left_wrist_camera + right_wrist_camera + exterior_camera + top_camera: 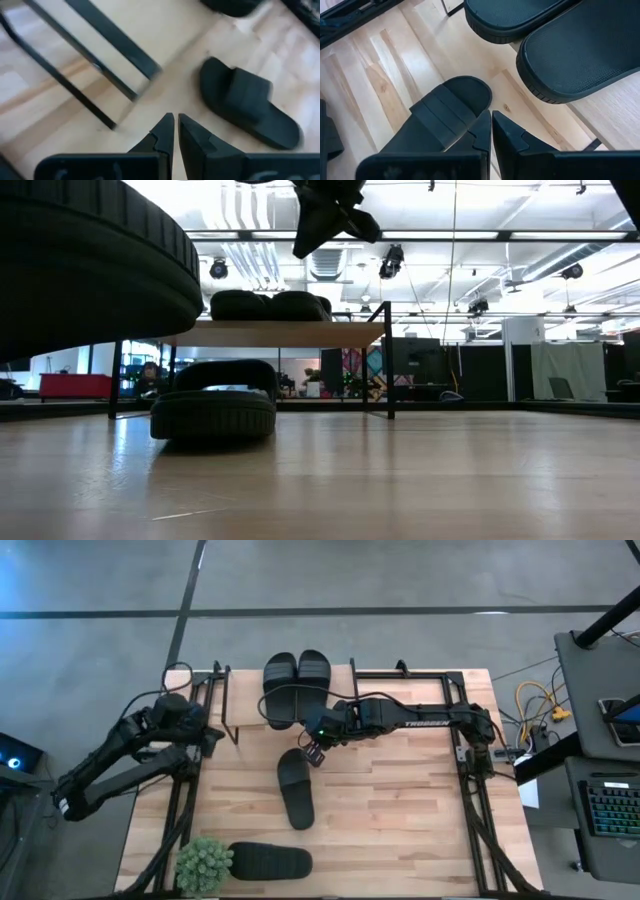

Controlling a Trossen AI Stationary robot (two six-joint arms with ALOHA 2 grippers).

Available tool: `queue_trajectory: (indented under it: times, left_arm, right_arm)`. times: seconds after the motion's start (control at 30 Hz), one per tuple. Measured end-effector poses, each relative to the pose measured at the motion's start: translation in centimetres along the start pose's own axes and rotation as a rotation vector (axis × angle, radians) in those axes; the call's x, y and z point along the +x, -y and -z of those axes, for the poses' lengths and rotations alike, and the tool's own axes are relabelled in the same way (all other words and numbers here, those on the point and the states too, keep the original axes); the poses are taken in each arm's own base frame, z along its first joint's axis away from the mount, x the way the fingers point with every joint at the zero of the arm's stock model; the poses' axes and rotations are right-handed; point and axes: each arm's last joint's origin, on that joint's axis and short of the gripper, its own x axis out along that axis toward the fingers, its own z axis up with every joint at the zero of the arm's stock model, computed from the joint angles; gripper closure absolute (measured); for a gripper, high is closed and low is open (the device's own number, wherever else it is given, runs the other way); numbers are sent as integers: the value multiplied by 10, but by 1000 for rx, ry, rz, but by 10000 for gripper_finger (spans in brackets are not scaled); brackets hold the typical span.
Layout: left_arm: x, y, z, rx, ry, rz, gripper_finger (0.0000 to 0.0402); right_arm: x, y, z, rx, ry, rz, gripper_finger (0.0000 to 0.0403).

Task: Pick and place slides into the shelf
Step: Adjust the shelf, then adjust the black slides

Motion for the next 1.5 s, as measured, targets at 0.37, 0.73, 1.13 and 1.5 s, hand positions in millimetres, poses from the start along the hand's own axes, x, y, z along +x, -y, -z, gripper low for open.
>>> queue_trajectory:
  times: [0.37, 0.73, 1.13, 1.5]
  left_arm:
    - [7, 0, -13, -114, 73, -51, 391]
    - [23, -1, -27, -119, 101, -96, 391]
    - [5, 11, -23, -97, 107, 232, 391]
    - [-19, 22, -27, -145, 306, 525, 391]
  right_arm:
    - [0, 1, 0, -2, 10, 24, 394]
    - [0, 1, 0, -17, 21, 45, 394]
    - [8, -4, 28, -31, -182, 25, 394]
    - [58, -30, 72, 133, -200, -193, 394]
